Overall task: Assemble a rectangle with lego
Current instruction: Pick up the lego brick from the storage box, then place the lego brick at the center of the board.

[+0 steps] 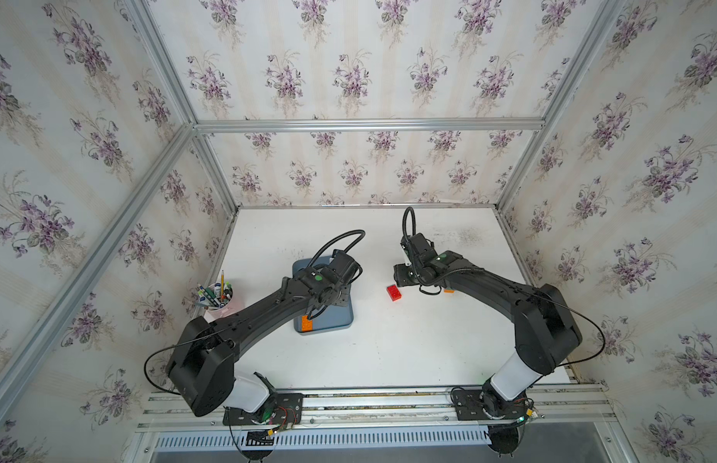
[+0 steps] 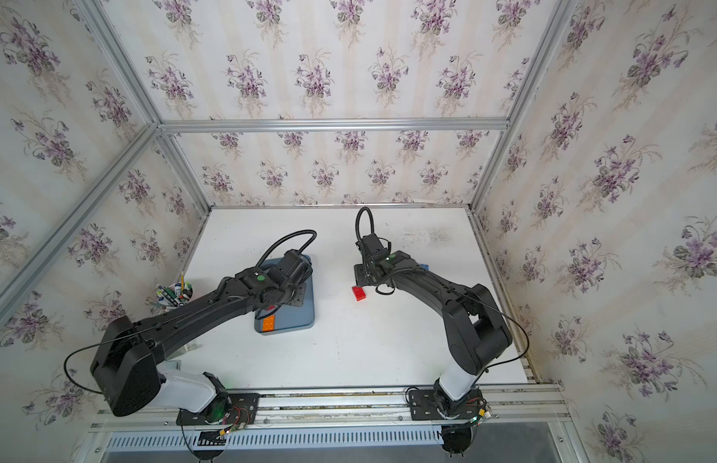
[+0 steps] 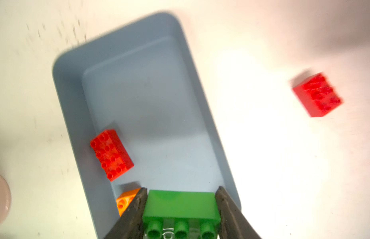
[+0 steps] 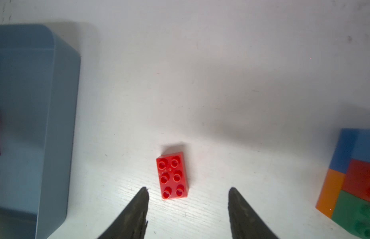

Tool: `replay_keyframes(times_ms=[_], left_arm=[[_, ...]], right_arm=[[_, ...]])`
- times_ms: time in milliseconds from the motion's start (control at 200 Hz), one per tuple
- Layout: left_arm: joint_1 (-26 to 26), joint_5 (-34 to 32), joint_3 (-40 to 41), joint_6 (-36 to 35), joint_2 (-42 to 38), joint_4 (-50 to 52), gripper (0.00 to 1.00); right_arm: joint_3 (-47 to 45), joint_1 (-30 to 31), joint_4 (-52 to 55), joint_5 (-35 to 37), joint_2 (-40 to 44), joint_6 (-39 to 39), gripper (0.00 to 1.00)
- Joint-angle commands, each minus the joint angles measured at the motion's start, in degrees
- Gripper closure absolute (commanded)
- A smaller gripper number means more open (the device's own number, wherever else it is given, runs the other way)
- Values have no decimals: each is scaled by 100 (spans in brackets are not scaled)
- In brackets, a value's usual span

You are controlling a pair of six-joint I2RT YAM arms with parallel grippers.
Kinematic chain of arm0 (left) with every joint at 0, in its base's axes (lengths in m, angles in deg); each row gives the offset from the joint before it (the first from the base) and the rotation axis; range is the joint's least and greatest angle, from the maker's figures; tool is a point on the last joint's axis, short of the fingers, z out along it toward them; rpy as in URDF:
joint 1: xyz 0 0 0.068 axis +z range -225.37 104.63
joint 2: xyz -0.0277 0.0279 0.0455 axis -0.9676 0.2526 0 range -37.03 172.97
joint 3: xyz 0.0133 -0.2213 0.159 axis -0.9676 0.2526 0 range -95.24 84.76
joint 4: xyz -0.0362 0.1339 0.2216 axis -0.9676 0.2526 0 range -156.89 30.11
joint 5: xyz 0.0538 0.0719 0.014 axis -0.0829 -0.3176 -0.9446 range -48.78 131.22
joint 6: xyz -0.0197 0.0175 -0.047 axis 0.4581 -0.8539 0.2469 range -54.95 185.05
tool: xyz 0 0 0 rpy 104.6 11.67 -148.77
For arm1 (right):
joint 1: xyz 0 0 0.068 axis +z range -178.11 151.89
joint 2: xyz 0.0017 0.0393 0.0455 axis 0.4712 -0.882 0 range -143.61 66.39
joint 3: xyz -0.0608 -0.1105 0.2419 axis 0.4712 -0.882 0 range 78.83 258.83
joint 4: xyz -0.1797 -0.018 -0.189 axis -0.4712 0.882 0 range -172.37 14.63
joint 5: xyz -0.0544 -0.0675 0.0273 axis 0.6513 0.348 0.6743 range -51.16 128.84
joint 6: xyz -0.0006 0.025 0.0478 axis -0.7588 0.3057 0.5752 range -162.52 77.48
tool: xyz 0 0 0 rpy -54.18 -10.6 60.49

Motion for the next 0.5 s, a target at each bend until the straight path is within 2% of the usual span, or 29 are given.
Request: replay_keyframes(times_ms=[0,105,190,350,495], left_arm=[[-230,-205,-515,-1313,227,14,56],[-455,-8,-970,-2084,740,-242,55],[-511,309,-1172,-2388,1152,-495,55],[-534,825,-1438,-2384,1899,-692,55],[-534,899,-1607,-2236,2517,-741,54]], right_arm=[[-80,-462,182,-36,198,281,38],[-246,-917,230,-100,421,381,38],[-380,-1205,258,-84,619,386,38],[-565,-1397,353,-74,874,265,38],[-636,-1397,365,-132,1035,211,39]])
